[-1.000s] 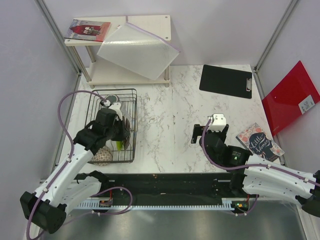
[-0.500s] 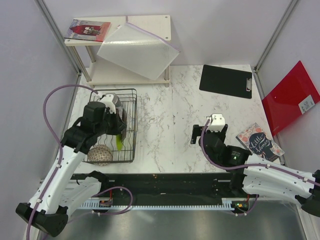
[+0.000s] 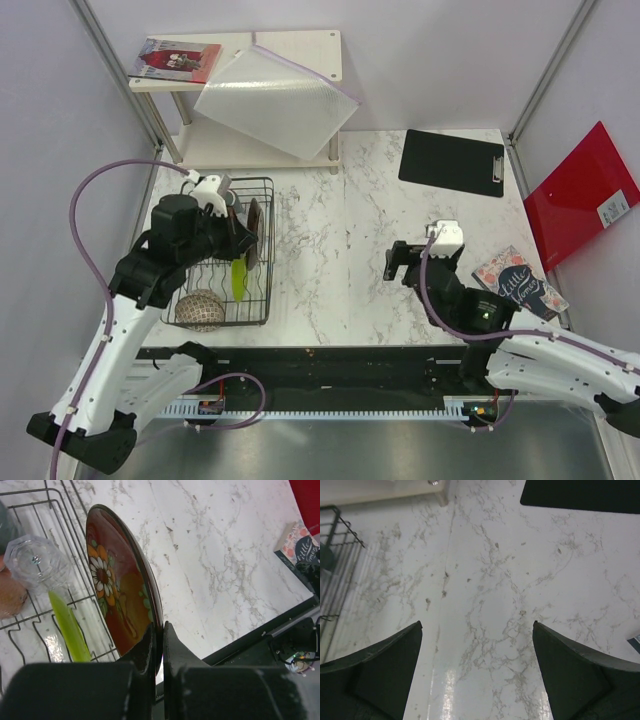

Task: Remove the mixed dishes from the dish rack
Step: Pick up the plate from the dish rack.

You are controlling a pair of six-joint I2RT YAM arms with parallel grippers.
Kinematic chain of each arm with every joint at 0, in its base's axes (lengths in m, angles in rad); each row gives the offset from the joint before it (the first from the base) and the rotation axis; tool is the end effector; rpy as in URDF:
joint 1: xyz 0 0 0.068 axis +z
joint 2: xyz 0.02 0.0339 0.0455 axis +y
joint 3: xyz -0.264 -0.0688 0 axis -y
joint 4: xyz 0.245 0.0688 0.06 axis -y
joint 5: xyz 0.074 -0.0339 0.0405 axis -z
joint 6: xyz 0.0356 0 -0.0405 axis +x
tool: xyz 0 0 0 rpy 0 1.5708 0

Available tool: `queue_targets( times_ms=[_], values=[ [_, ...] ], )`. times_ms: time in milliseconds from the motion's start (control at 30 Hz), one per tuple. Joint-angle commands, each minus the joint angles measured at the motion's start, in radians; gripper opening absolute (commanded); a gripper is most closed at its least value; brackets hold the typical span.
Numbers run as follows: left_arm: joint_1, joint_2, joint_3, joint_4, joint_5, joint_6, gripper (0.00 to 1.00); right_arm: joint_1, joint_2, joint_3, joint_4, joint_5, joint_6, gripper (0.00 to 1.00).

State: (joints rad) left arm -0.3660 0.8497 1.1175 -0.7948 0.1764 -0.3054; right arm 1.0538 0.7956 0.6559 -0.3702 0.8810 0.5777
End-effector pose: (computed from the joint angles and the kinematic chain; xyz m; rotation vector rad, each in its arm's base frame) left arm 0.1475 -0.0632 0.3796 0.1737 2.1368 -0.5844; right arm 0.1082 0.1347 0.2802 0.0599 1.8901 0.1897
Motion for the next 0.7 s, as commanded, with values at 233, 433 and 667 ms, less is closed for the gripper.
queue_targets(
  times_ms=[233, 433, 667],
  values=[
    [-0.319, 0.274, 0.224, 0.241, -0.219, 0.077, 0.02, 0.002, -0.174, 0.142, -0.038, 0.073, -0.001, 0.98],
    [-0.551, 0.627, 0.450, 0.197, -0.625, 0.218, 0.02, 0.002, -0.197, 0.145, -0.117, 0.095, 0.040, 0.98],
    [-0.613, 0.894, 0.556, 0.203, -0.928, 0.250, 0.02, 0.002, -0.281, 0.152, -0.205, 0.131, 0.080, 0.98]
  ],
)
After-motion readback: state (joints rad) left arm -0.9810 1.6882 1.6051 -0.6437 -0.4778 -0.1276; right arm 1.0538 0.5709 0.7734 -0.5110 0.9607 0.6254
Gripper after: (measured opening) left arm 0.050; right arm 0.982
